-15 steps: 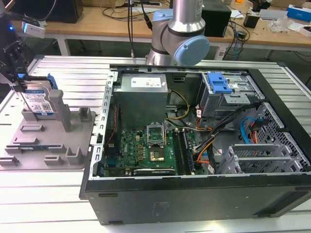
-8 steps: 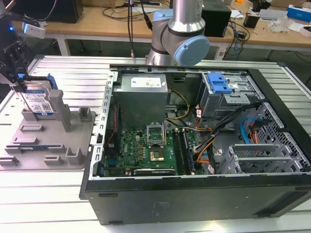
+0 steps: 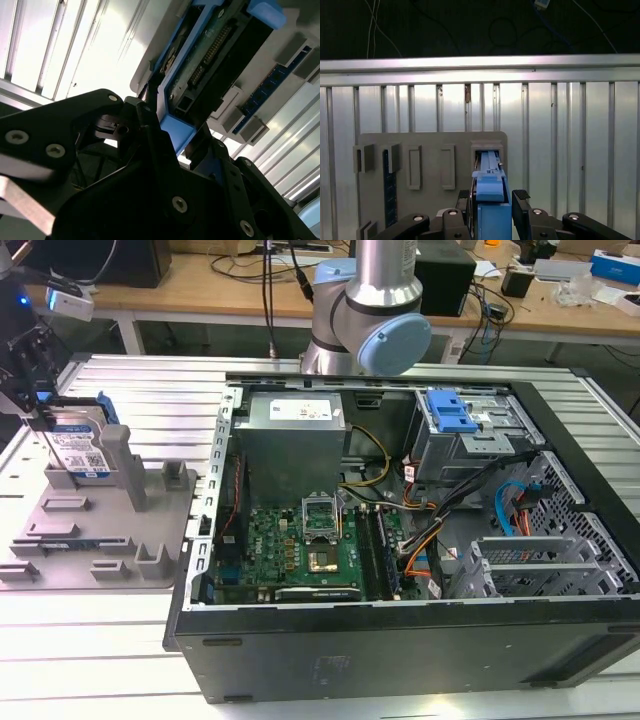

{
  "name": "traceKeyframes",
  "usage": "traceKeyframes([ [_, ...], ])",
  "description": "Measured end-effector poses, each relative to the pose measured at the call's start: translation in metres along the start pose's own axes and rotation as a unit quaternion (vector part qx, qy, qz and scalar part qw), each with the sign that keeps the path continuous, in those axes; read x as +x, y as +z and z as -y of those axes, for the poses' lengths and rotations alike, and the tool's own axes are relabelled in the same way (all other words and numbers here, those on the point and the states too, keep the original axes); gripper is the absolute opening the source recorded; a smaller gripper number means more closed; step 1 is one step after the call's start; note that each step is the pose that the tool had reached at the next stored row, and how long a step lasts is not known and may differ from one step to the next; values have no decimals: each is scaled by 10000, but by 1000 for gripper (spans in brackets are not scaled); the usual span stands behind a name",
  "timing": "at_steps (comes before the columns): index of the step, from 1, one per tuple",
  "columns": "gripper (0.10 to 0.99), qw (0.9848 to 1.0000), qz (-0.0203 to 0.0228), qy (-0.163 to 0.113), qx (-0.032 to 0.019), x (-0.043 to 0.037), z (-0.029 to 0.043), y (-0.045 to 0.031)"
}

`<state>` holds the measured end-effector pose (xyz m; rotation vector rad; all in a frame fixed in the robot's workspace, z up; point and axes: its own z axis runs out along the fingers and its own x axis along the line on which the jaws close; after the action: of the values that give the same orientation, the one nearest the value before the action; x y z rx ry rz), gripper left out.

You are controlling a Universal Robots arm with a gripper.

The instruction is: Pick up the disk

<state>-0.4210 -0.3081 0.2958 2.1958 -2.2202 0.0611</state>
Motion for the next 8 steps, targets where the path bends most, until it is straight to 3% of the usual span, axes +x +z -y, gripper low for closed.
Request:
traceKeyframes([
  [8,467,10000,0,0,-1,7,-1,5],
])
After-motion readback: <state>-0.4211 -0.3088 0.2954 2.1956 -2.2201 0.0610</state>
